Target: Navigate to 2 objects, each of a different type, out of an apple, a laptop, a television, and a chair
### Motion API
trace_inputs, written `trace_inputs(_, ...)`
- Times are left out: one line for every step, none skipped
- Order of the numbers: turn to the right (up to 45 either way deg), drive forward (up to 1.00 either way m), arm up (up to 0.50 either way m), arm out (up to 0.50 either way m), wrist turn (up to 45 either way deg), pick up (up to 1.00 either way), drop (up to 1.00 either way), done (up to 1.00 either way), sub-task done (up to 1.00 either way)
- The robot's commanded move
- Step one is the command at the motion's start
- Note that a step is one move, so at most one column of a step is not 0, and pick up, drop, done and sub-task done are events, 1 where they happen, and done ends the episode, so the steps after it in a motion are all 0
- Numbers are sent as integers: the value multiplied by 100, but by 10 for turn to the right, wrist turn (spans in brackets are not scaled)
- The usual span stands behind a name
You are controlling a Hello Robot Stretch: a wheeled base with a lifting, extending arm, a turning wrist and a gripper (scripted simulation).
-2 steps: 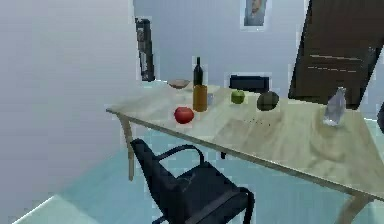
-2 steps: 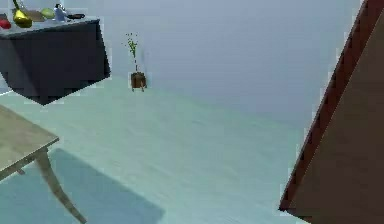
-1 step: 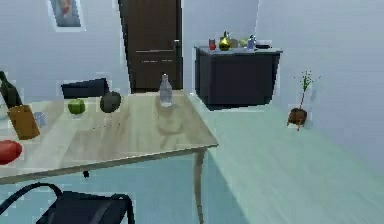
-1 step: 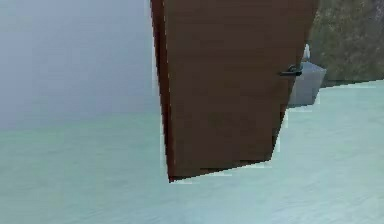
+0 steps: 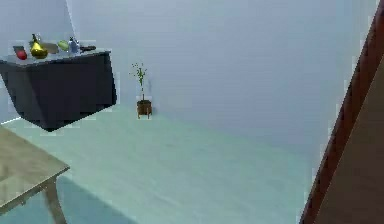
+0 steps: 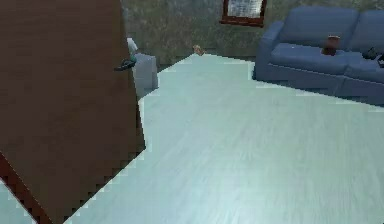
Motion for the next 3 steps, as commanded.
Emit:
trace_inputs(300, 0, 0, 0, 0, 0, 0, 0, 0)
trace_inputs(0, 5, 0, 0, 0, 0, 0, 0, 0)
trace_inputs(-450, 0, 0, 0, 0, 0, 0, 0, 0)
